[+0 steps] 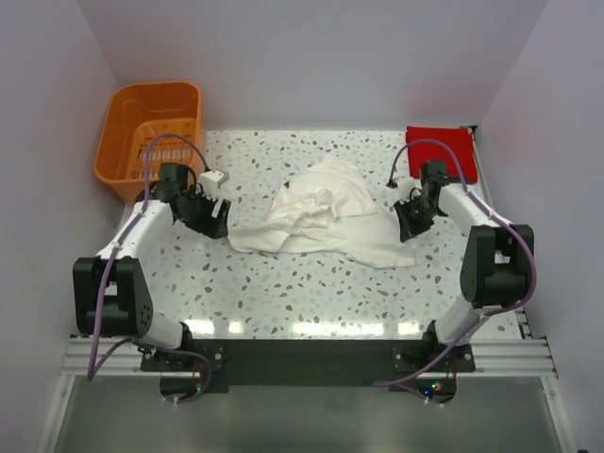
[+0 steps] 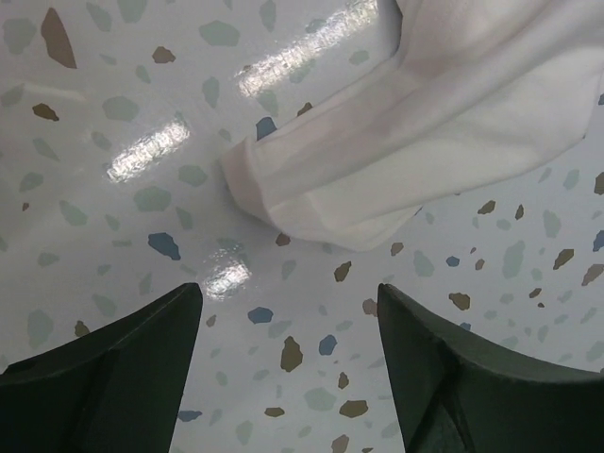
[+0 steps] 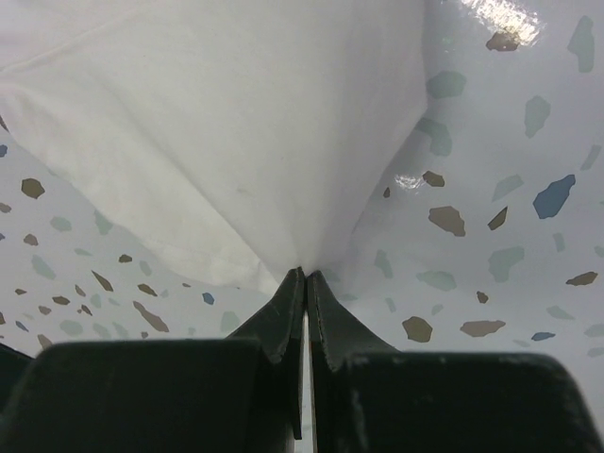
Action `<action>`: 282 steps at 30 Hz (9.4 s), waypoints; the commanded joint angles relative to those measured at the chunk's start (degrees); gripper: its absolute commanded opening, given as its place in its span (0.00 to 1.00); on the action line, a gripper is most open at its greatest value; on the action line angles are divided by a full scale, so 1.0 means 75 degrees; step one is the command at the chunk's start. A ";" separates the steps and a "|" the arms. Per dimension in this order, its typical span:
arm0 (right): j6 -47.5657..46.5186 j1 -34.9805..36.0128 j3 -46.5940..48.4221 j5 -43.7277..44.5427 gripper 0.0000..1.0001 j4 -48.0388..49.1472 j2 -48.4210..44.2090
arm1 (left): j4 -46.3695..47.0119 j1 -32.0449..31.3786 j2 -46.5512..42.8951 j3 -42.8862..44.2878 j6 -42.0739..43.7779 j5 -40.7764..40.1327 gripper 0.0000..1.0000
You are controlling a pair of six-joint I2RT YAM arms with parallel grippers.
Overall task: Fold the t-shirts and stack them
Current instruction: Flatten the tshirt out
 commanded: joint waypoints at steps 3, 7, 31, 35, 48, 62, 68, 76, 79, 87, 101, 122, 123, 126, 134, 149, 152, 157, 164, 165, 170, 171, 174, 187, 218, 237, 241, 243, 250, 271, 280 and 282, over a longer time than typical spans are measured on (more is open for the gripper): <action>-0.0182 -0.0006 0.0108 -0.0191 0.00 -0.0286 -0.0253 | -0.0051 -0.0031 0.0376 0.0396 -0.0520 0.0381 0.80; -0.0229 0.0005 0.0002 -0.0215 0.00 -0.0309 -0.0300 | 0.0113 -0.0358 0.1102 0.0970 -0.0989 -0.0321 0.76; 0.0427 -0.0135 -0.0419 0.0206 0.57 -0.1225 -0.0088 | -0.0133 -0.0722 0.2311 0.1558 -0.1658 -0.1917 0.10; 0.0509 -0.0135 -0.0876 0.0651 0.59 -0.0581 -0.0032 | 0.0008 -0.0722 0.2100 0.1359 -0.1646 -0.1683 0.10; 0.0041 0.0450 -0.1193 0.0958 0.59 0.0346 0.0719 | 0.0348 -0.0711 0.1819 0.1101 -0.1728 -0.1425 0.10; -0.0779 -0.0472 -0.0037 -0.0994 0.00 -0.0470 -0.0086 | 0.0629 -0.0336 0.1304 0.1486 -0.1717 -0.0114 0.00; -0.0722 -0.1271 0.1383 -0.2533 0.00 -0.0931 -0.0920 | 0.1120 -0.0183 0.0613 0.2178 -0.1810 0.0707 0.00; 0.1046 -0.2067 0.3548 -0.3074 0.00 0.0685 -0.1529 | 0.2608 0.0237 0.0155 0.3911 -0.2968 0.1013 0.00; 0.2112 -0.2408 0.4043 -0.2864 0.00 0.1727 -0.1845 | 0.3252 0.0367 -0.0254 0.4241 -0.3483 0.1036 0.00; 0.3568 -0.2702 0.4033 -0.1073 0.00 0.4154 -0.3791 | 0.5292 0.0403 -0.2036 0.3784 -0.4318 0.0019 0.00; 0.3298 -0.2702 0.4819 0.0149 0.00 0.4917 -0.4191 | 0.5165 0.0391 -0.2425 0.4100 -0.4236 -0.0406 0.00; 0.6146 -0.2561 1.1450 0.0791 0.00 0.7432 0.1470 | 0.8782 -0.0160 0.3482 1.0471 -0.4975 -0.1046 0.00; 0.6088 -0.2573 1.1277 0.0932 0.00 0.7727 0.1203 | 0.8843 -0.0160 0.3541 1.0707 -0.4824 -0.1189 0.00; 0.5725 -0.2573 1.0668 0.1075 0.00 0.8619 0.0698 | 0.9148 -0.0160 0.3413 1.0606 -0.4426 -0.1273 0.00; 0.5197 -0.2479 0.7155 -0.0621 0.00 0.8245 -0.0263 | 0.9747 -0.0206 0.1644 0.5430 -0.4294 -0.0336 0.00; 0.1167 -0.2362 0.1055 -0.2019 0.00 0.5623 -0.2116 | 0.7674 -0.0383 0.0951 0.0666 -0.3090 0.0872 0.00; 0.0780 -0.2362 0.1476 -0.2254 0.00 0.4556 -0.1952 | 0.7041 -0.0371 0.1045 0.0877 -0.2714 0.0930 0.00; -0.0345 -0.2350 0.2145 -0.1973 0.00 0.2638 -0.1987 | 0.5860 -0.0312 0.0788 0.1240 -0.2105 0.1433 0.00; -0.2570 -0.2362 0.2382 -0.2230 0.00 -0.0821 -0.2968 | 0.2661 -0.0301 -0.0020 0.1628 0.0316 0.2254 0.00; -0.3246 -0.2362 0.2288 -0.2277 0.00 -0.1254 -0.3134 | 0.1833 -0.0301 -0.0207 0.1581 0.0670 0.2394 0.00; -0.5065 -0.2362 0.1539 -0.2113 0.00 -0.4336 -0.3990 | -0.0165 -0.0312 -0.0829 0.1020 0.2359 0.2618 0.00; -0.5811 -0.2362 0.1444 -0.2009 0.00 -0.5246 -0.4188 | -0.0632 -0.0301 -0.1085 0.0670 0.2593 0.2583 0.00; -0.6114 -0.2339 0.1069 -0.1774 0.29 -0.5899 -0.4656 | -0.1348 -0.0301 -0.1508 0.0083 0.3449 0.2151 0.05; -0.4239 -0.2257 0.2205 -0.2243 0.60 -0.4050 -0.1675 | 0.0464 -0.0229 -0.0890 0.0572 0.2036 0.2233 0.60; -0.4609 -0.0851 -0.1005 0.0689 0.30 -0.2050 -0.0026 | -0.0388 -0.1414 0.1937 -0.0596 0.1892 -0.1730 0.20; -0.3218 -0.0815 0.1652 -0.0684 0.30 -0.1822 0.0542 | -0.0790 -0.1402 0.2439 0.2249 0.1308 -0.0371 0.41; -0.3019 -0.0815 0.1818 -0.0578 0.30 -0.1470 0.1176 | -0.0265 -0.1495 0.1996 0.1877 0.1377 0.0963 0.42; -0.2937 -0.0792 0.1795 -0.0555 0.30 -0.1294 0.1434 | 0.0135 -0.1694 0.1494 0.1605 0.1576 0.1772 0.44; -0.3053 -0.0803 0.0847 0.0101 0.29 -0.0942 0.1787 | 0.2662 -0.3612 0.1162 0.0867 0.1834 0.3168 0.48; -0.2608 -0.0803 0.0283 0.0172 0.29 -0.1177 0.1435 | 0.4648 -0.7518 0.3471 0.1534 0.5713 0.2982 0.51; -0.2608 -0.0803 0.0260 0.0301 0.29 -0.1247 0.1458 | 0.5012 -0.7742 0.4255 0.1733 0.5631 0.2279 0.48; -0.2654 -0.0803 0.0201 0.0383 0.29 -0.1247 0.1435 | 0.4977 -0.7742 0.4431 0.1838 0.5643 0.2138 0.46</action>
